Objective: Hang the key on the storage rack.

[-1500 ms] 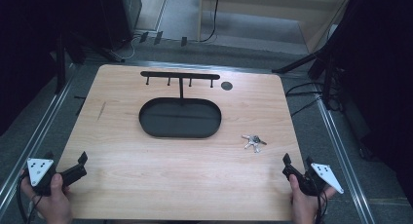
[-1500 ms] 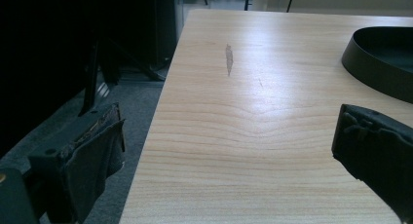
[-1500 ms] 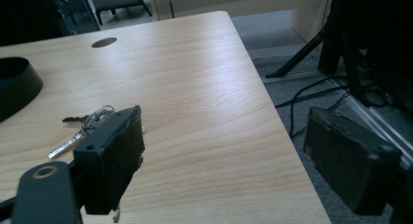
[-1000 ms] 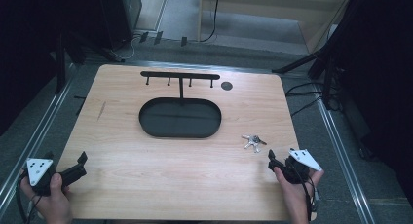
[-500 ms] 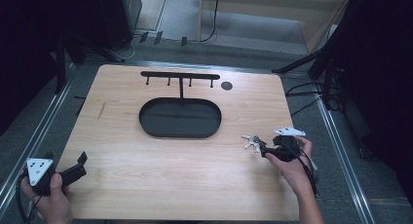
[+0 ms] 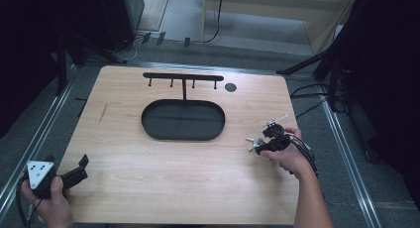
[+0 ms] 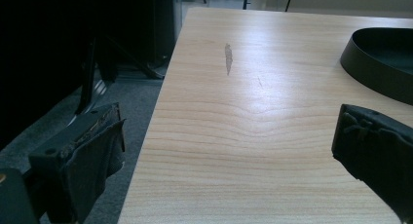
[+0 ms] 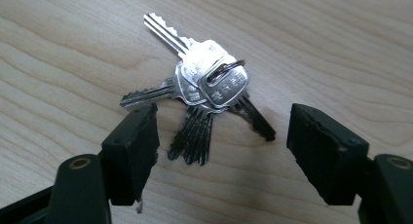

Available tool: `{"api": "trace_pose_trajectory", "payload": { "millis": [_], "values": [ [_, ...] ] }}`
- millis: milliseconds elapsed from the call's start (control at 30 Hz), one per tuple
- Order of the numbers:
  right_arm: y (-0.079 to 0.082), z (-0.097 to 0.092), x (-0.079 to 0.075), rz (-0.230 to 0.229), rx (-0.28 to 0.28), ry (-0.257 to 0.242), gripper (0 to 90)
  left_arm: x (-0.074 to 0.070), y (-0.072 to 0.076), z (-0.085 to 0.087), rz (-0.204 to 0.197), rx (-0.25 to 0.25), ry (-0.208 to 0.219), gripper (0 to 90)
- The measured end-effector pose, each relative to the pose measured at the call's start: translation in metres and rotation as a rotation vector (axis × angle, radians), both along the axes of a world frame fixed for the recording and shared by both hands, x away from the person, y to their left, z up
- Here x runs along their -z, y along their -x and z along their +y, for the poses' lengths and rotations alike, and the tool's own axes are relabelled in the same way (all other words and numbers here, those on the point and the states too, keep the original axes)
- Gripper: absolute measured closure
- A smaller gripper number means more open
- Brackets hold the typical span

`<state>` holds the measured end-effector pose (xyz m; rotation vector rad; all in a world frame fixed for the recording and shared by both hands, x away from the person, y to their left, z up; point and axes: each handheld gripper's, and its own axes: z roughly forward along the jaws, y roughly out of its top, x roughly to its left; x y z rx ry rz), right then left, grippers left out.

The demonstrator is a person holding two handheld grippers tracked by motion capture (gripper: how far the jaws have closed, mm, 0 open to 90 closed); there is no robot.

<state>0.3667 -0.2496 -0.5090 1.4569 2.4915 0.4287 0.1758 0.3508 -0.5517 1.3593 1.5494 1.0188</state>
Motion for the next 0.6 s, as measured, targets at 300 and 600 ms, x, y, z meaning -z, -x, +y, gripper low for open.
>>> {"api": "trace_pose_trajectory", "payload": {
  "millis": [300, 600],
  "values": [
    [-0.008, 0.002, 0.005, 0.027, 0.041, -0.017, 31.6, 0.0, 0.0, 0.0, 0.0, 0.0, 0.004, 0.0],
    [-0.009, -0.015, 0.001, 0.014, 0.105, -0.057, 82.2, 0.0, 0.0, 0.0, -0.002, -0.002, 0.004, 0.0]
  ]
}}
